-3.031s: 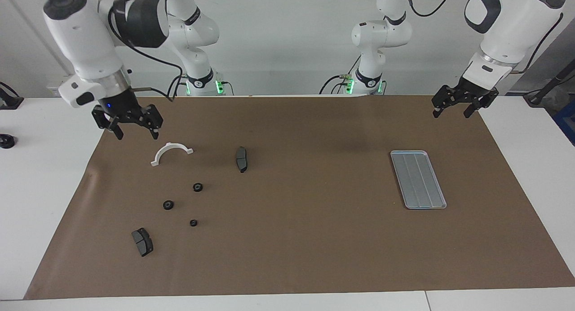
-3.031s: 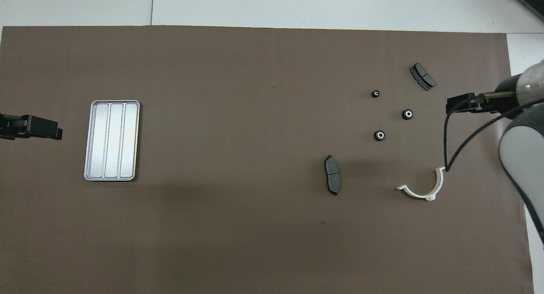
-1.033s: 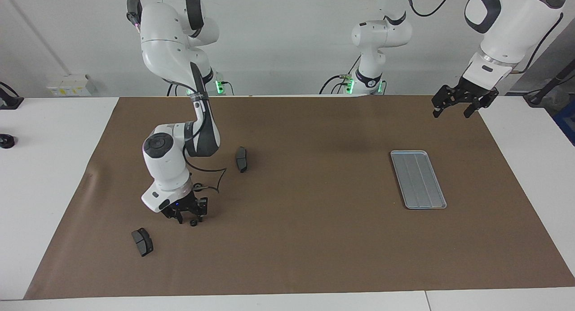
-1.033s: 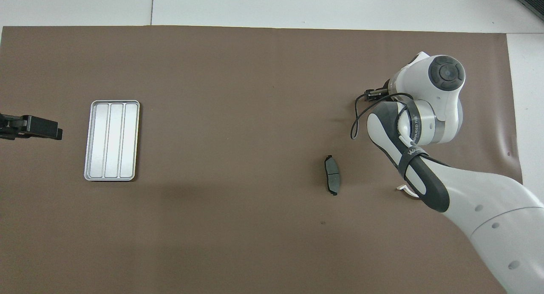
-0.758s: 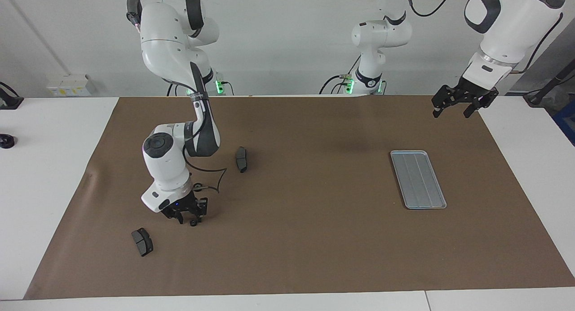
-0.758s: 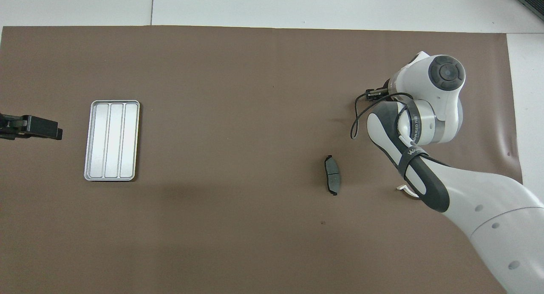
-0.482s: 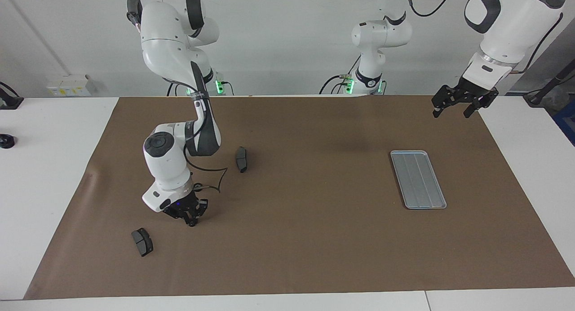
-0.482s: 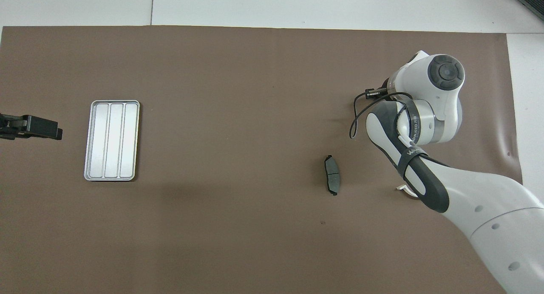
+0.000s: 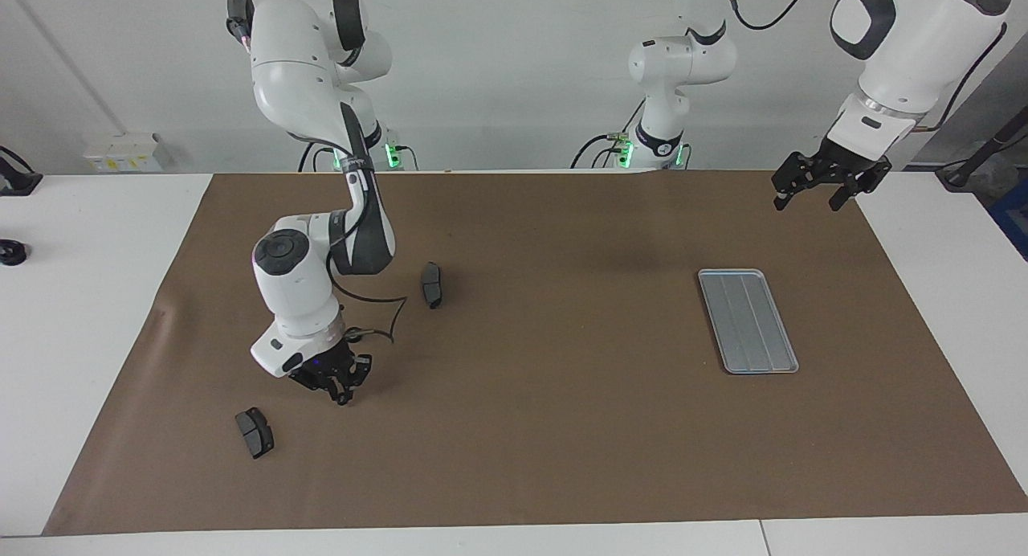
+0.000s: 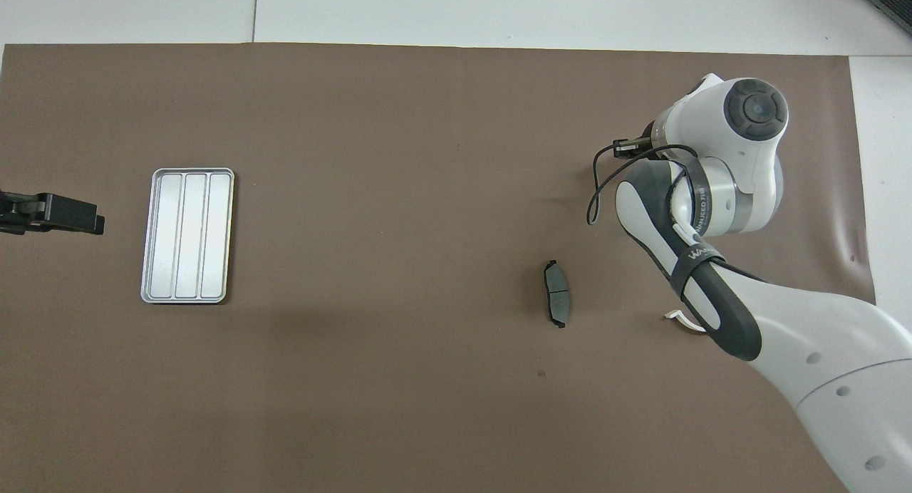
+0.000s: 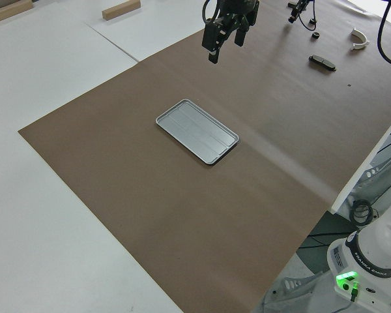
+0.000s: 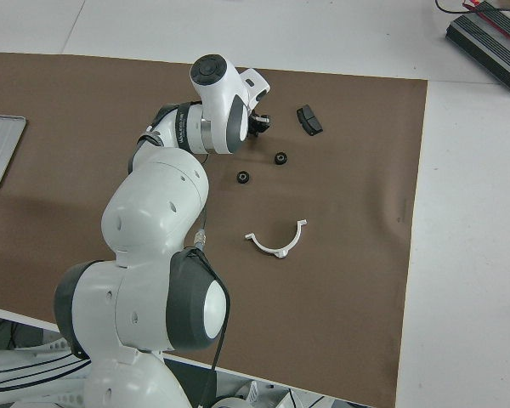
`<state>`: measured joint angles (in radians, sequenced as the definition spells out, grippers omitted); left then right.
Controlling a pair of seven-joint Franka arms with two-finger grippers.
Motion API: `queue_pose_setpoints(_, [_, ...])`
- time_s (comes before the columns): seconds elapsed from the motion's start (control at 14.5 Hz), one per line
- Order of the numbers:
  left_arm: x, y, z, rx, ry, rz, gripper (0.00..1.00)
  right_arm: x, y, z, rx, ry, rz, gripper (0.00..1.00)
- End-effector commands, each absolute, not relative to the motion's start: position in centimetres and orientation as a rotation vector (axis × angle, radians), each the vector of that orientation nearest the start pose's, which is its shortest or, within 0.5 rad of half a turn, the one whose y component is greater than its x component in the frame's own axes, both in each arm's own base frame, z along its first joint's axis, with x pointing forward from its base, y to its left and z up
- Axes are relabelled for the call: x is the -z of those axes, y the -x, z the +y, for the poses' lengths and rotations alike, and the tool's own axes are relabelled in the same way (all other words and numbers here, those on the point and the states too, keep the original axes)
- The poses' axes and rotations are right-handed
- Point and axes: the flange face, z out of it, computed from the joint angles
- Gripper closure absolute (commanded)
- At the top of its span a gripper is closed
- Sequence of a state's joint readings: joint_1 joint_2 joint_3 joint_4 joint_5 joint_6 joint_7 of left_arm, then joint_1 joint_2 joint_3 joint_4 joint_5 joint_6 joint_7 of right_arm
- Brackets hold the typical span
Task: Pick bearing gear from pile to tray
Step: 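Set the bearing mid-table with the right gripper while the left gripper approaches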
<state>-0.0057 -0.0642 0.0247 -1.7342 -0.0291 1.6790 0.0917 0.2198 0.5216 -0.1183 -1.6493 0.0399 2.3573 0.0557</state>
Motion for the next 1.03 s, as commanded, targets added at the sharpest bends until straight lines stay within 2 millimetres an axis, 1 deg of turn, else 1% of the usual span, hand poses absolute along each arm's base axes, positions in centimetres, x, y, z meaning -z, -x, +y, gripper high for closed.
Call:
queue_pose_setpoints(0.0, [-59.3,-53.3,1.1,0.016,3.159,0.109,0.0,-37.8,-67.8,13.2,0.278,3.095,0.002,1.0])
queue_pose_setpoints(0.14, [-59.3,-53.3,1.2,0.016,3.159,0.106,0.0,-38.2,-66.4,19.0,0.263,3.078,0.066,1.0])
queue_pose_setpoints(0.28, [-59.3,-53.3,1.2,0.016,3.159,0.106,0.0,-38.3,-64.9,23.8,0.267,3.055,0.131,1.0])
queue_pose_setpoints(0.34, [-59.3,-53.3,1.1,0.016,3.159,0.109,0.0,-38.3,-63.9,26.4,0.268,3.046,0.133,1.0])
queue_pose_setpoints(0.41, [-59.3,-53.3,1.2,0.019,3.159,0.111,0.0,-37.7,-63.0,29.0,0.264,3.041,0.13,1.0])
queue_pose_setpoints(0.55, [-59.6,-53.5,-0.2,0.038,3.156,0.147,0.0,-35.2,-61.4,34.0,0.249,3.046,0.172,1.0])
queue_pose_setpoints(0.62, [-59.6,-53.5,-0.7,0.04,3.156,0.152,0.0,-34.6,-60.8,36.7,0.279,3.023,0.181,1.0])
queue_pose_setpoints(0.69, [-59.7,-53.7,-0.8,0.064,3.155,0.147,0.0,-33.8,-60.1,38.5,0.292,3.012,0.178,1.0])
queue_pose_setpoints(0.76, [-59.8,-54.1,-1.6,0.116,3.154,0.127,0.0,-33.0,-59.8,39.2,0.293,3.012,0.178,1.0])
queue_pose_setpoints(0.83, [-59.7,-54.3,-3.1,0.145,3.157,0.105,0.0,-32.2,-59.4,39.9,0.29,3.014,0.169,1.0])
queue_pose_setpoints(0.9, [-59.6,-54.3,-4.0,0.147,3.158,0.104,0.0,-31.7,-59.1,40.5,0.303,3.008,0.155,1.0])
queue_pose_setpoints(0.96, [-59.4,-54.3,-4.9,0.144,3.158,0.131,0.0,-31.2,-59.2,40.5,0.319,3.008,0.146,1.0])
